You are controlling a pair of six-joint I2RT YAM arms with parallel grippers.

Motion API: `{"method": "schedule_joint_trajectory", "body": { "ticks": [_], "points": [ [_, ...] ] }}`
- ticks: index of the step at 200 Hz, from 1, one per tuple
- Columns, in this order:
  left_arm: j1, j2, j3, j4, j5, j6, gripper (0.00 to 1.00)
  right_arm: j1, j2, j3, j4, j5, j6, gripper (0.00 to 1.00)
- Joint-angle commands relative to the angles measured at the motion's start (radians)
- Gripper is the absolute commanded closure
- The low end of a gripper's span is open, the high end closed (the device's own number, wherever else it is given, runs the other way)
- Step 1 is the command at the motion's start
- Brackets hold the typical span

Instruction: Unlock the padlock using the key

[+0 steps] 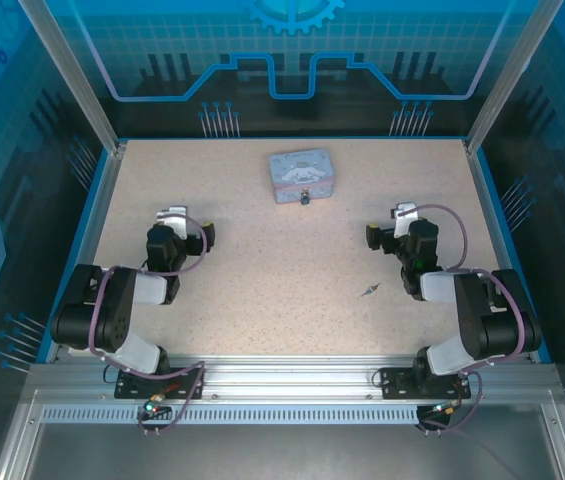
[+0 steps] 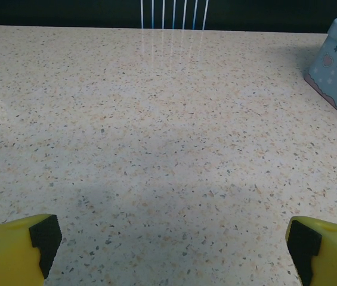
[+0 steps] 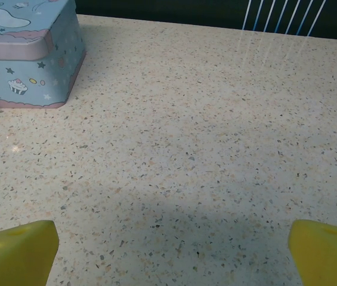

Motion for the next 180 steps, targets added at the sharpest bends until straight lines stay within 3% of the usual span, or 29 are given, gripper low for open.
{"method": "schedule_joint_trajectory", "body": {
  "ticks": [1,53,66,84,117,145,180],
  "points": [
    [0.015,0.003,0.024,-0.015,0.037,-0.02,0.01,-0.014,0.008,0.019,-0.003,-0.02,-0.014,0.0],
    [0.016,0.002,0.021,-0.008,0.041,-0.021,0.01,-0.02,0.006,0.016,0.005,-0.026,-0.01,0.0],
    [0.011,-0.035,0.023,-0.035,0.033,-0.014,0.01,-0.014,-0.052,0.043,-0.08,0.022,0.005,0.0],
    [-0.003,-0.136,0.064,-0.196,0.002,-0.005,0.01,-0.007,-0.193,0.119,-0.324,0.051,0.035,0.0],
    [-0.008,-0.289,0.187,-0.509,-0.039,-0.123,0.01,-0.068,-0.315,0.294,-0.705,-0.048,0.403,0.0],
    [-0.022,-0.289,0.374,-0.839,0.033,-0.307,0.01,-0.077,-0.232,0.45,-0.844,-0.217,0.495,0.0],
    [-0.086,-0.122,0.636,-1.108,0.149,-0.437,0.01,-0.024,-0.018,0.728,-1.007,-0.338,0.552,0.0]
  ]
}}
